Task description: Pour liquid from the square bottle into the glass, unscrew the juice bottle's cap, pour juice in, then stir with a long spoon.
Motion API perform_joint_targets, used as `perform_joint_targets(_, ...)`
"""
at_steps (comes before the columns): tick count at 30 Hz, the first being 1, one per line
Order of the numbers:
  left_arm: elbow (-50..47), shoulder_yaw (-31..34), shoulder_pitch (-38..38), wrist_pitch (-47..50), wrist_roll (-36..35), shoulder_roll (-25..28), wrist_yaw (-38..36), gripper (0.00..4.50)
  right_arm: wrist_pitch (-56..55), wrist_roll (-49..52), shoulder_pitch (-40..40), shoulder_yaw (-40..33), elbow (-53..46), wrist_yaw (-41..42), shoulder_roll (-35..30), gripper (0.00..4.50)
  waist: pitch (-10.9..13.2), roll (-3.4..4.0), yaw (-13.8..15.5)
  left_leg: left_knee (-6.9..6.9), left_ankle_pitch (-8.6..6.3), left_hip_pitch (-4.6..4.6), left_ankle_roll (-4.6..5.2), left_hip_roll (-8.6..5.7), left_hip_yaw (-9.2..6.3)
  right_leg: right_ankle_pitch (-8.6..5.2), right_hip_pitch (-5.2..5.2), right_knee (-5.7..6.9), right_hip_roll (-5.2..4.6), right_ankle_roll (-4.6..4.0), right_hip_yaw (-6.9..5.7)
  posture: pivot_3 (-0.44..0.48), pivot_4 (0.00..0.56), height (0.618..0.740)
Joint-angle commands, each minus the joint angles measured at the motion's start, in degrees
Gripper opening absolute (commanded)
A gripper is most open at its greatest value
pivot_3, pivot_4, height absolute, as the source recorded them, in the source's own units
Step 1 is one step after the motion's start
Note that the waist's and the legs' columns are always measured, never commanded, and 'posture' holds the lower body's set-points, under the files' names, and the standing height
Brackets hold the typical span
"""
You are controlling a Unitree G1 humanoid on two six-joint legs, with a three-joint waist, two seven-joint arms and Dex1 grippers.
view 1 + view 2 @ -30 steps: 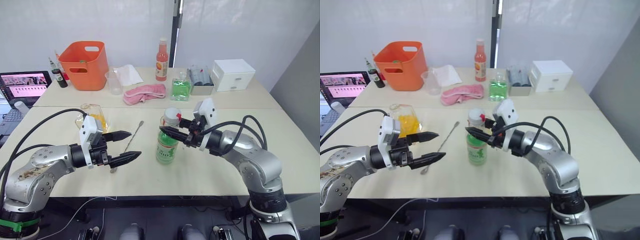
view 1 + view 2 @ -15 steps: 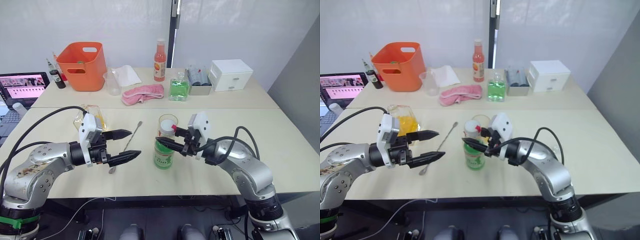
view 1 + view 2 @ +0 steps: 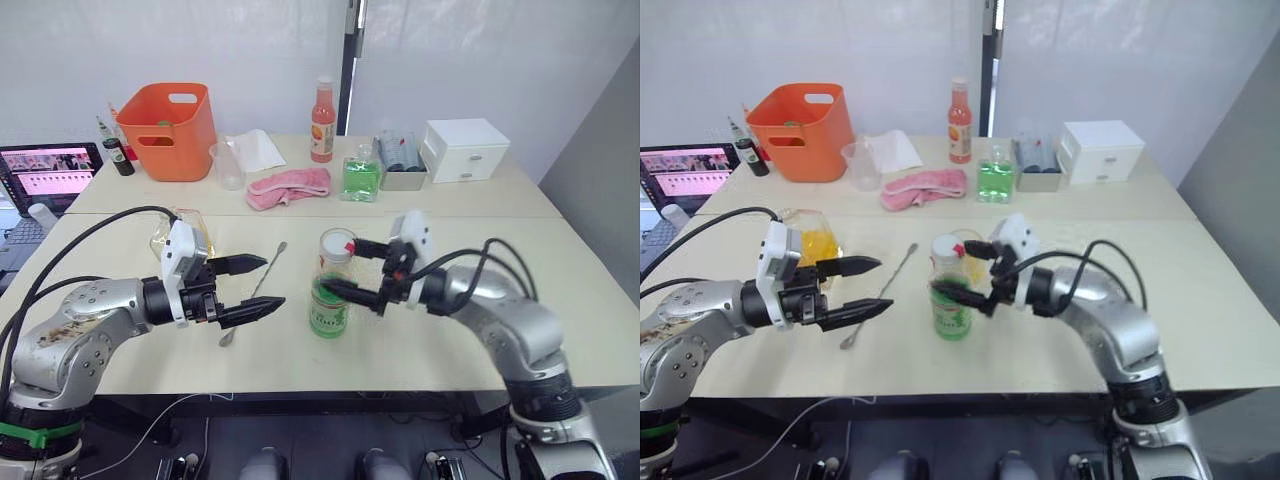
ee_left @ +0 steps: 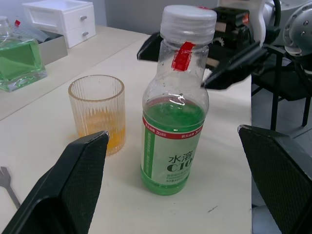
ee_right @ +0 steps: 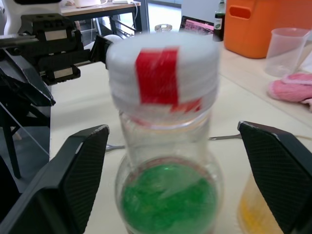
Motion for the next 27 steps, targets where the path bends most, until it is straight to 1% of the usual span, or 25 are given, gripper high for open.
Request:
perform_joint_targets(1,1.33,-1.92,-4.25,0.48,-0.77,0.12,-2.00,4.50,2.39,4.58,-1.68,-4.40,-1.70,3.14,-3.41,4.47,0.00,0.00,0.09,0.00,0.00,0.00,0.00,0.01,0.04,0.00,0.00,0.00,0.01,0.00,0.00,0.000,0.150,0.715)
perform_joint_targets(6,7.65,-9.14,-13.88,-0.54,3.16,-2.39,-5.38,4.50,6.85,11.63,-1.29,-8.96,-2.99,7.81,-9.49,4.47,0.00,-0.01,0.52,0.04,0.00,0.00,0.00,-0.02,0.10,0.00,0.03,-0.02,0.01,0.01,0.01,0.000,0.150,0.715)
perform_joint_targets(9,10.89,-12.85,-18.67,-0.57,4.96,-4.54,-7.27,4.50,7.52,12.41,-0.82,-9.62,-3.49,7.48,-11.17,4.47,0.01,-0.02,0.73,0.05,0.00,-0.03,0.00,0.00,0.11,0.00,0.03,-0.02,0.04,0.01,0.00,0.000,0.150,0.715)
perform_joint_targets(13,14.85,-14.91,-22.41,-1.60,6.89,-7.70,-7.94,4.50,7.38,12.43,0.08,-9.49,-4.10,6.11,-11.55,4.47,0.01,-0.02,0.49,0.04,0.00,-0.04,0.01,-0.01,0.13,0.00,0.00,-0.01,0.04,0.02,0.03,0.000,0.150,0.715)
perform_joint_targets(19,19.04,-17.10,-26.38,-2.39,9.52,-10.92,-9.30,4.50,7.30,12.50,1.45,-8.68,-6.00,3.71,-10.79,4.47,0.01,-0.03,0.50,0.07,0.00,-0.10,0.01,-0.02,0.10,0.00,-0.03,0.00,0.04,0.02,0.02,0.000,0.150,0.715)
perform_joint_targets(27,20.91,-18.03,-27.23,-3.16,11.98,-12.79,-10.96,4.50,7.50,12.73,1.66,-8.46,-7.10,1.89,-10.44,4.47,0.01,-0.03,0.51,0.07,0.00,-0.10,0.01,-0.02,0.07,0.00,-0.03,0.00,0.04,0.02,0.02,0.000,0.150,0.715)
